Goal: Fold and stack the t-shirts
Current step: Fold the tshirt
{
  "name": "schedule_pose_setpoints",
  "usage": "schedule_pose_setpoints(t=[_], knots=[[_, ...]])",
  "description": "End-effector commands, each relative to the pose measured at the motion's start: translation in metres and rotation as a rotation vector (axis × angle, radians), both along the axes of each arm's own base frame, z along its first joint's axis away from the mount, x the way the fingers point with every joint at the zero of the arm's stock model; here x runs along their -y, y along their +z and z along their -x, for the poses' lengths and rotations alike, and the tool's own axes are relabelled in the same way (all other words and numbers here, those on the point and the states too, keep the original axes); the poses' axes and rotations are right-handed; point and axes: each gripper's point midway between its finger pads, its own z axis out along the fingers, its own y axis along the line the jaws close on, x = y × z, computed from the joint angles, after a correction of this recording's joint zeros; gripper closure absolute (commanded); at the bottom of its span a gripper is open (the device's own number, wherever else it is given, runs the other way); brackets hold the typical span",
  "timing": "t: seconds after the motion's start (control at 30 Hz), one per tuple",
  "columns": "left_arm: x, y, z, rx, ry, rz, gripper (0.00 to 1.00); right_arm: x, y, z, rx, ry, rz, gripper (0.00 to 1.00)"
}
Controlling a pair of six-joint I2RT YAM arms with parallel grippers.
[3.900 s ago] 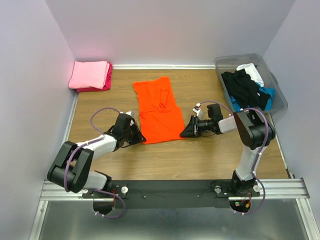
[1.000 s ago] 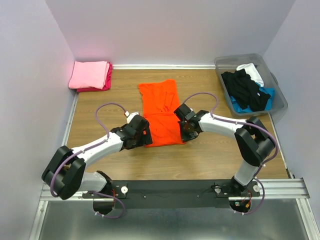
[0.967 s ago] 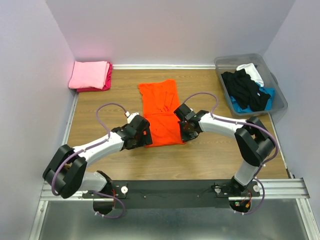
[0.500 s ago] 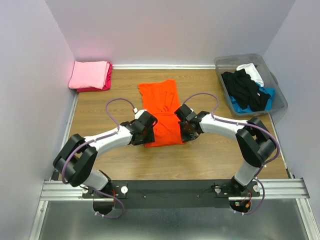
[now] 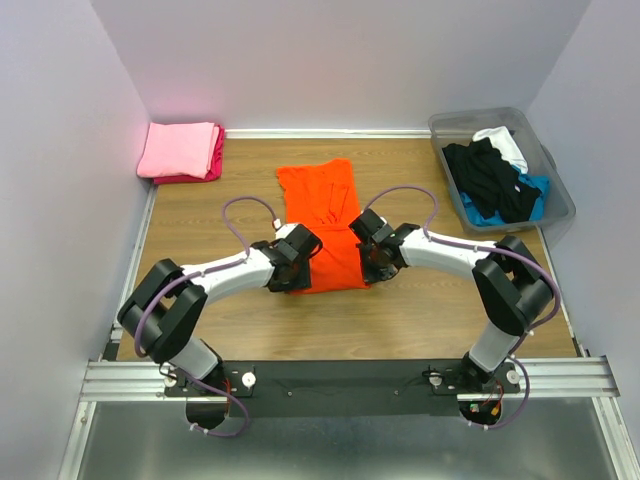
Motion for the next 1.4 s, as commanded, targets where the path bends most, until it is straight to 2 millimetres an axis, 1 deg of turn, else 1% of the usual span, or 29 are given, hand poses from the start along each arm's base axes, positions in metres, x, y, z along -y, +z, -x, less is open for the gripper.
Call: schedule_pose_setpoints(t=[0.0,0.1,0.17,0.33,0.43,0.47,0.5,0.6,0.63,0.73,0.77,0.83,0.87,0.9,0.97,1.0,1.03,1.1,1.13,1.17,1.2,1.23,1.27,1.3,1.33,1.37], knots=[[-0.004,-0.015,0.004,-0.03,-0.001,-0.067,0.4,0.044,-0.037,0.042,-0.144,0.028,0.192,0.99],[-0.006,-0.026,0.01,-0.064,-0.001,-0.099,0.44,0.044,-0.038,0.043,-0.145,0.028,0.193,0.99],[-0.006,-0.031,0.014,-0.075,-0.004,-0.112,0.49,0.044,-0.037,0.043,-0.142,0.026,0.191,0.99],[-0.006,-0.039,0.028,-0.115,-0.011,-0.118,0.52,0.046,-0.038,0.045,-0.145,0.022,0.191,1.0],[-0.009,-0.043,0.033,-0.13,-0.019,-0.124,0.65,0.046,-0.038,0.046,-0.145,0.021,0.189,1.0],[-0.009,-0.043,0.034,-0.13,-0.022,-0.125,0.74,0.046,-0.038,0.045,-0.142,0.02,0.188,1.0],[-0.008,-0.043,0.034,-0.131,-0.023,-0.122,0.76,0.046,-0.038,0.045,-0.143,0.023,0.189,1.0],[-0.008,-0.038,0.034,-0.121,-0.024,-0.108,0.96,0.046,-0.036,0.046,-0.141,0.023,0.181,1.0],[-0.008,-0.036,0.035,-0.12,-0.022,-0.104,1.0,0.046,-0.035,0.047,-0.141,0.024,0.176,0.99],[-0.008,-0.031,0.041,-0.131,-0.039,-0.087,1.0,0.049,-0.033,0.058,-0.166,0.038,0.158,0.99],[-0.009,-0.03,0.047,-0.147,-0.054,-0.09,1.0,0.047,-0.03,0.063,-0.185,0.05,0.14,1.0],[-0.007,-0.02,0.053,-0.148,-0.077,-0.08,1.0,0.054,-0.023,0.078,-0.232,0.069,0.149,1.0],[-0.011,-0.017,0.062,-0.175,-0.095,-0.102,1.0,0.054,-0.02,0.086,-0.264,0.078,0.13,0.99],[-0.005,-0.009,0.068,-0.175,-0.128,-0.096,1.0,0.06,-0.011,0.096,-0.287,0.082,0.13,0.99],[-0.002,-0.002,0.083,-0.2,-0.167,-0.102,1.0,0.061,-0.002,0.113,-0.339,0.097,0.1,0.99],[0.003,0.007,0.1,-0.23,-0.207,-0.078,1.0,0.065,0.006,0.129,-0.401,0.105,0.089,0.99],[0.007,0.011,0.116,-0.277,-0.235,-0.046,1.0,0.064,0.016,0.136,-0.416,0.119,0.055,0.99],[0.014,0.02,0.135,-0.322,-0.277,0.02,1.0,0.07,0.029,0.145,-0.434,0.123,0.057,0.99],[0.019,0.031,0.144,-0.32,-0.295,0.066,1.0,0.078,0.039,0.154,-0.456,0.132,0.075,0.99],[0.021,0.039,0.149,-0.329,-0.304,0.092,1.0,0.077,0.048,0.153,-0.451,0.14,0.074,1.0],[0.021,0.053,0.15,-0.317,-0.307,0.112,1.0,0.084,0.055,0.158,-0.473,0.137,0.101,1.0],[0.021,0.06,0.15,-0.312,-0.309,0.115,1.0,0.085,0.06,0.156,-0.467,0.137,0.109,0.99],[0.015,0.065,0.149,-0.306,-0.311,0.092,1.0,0.08,0.069,0.146,-0.431,0.147,0.105,0.99],[0.02,0.078,0.138,-0.266,-0.32,0.102,1.0,0.083,0.074,0.142,-0.424,0.151,0.126,0.99],[0.022,0.083,0.134,-0.253,-0.317,0.099,1.0,0.082,0.08,0.134,-0.397,0.148,0.144,0.99],[0.019,0.087,0.121,-0.232,-0.311,0.095,1.0,0.084,0.084,0.124,-0.369,0.144,0.166,0.99]])
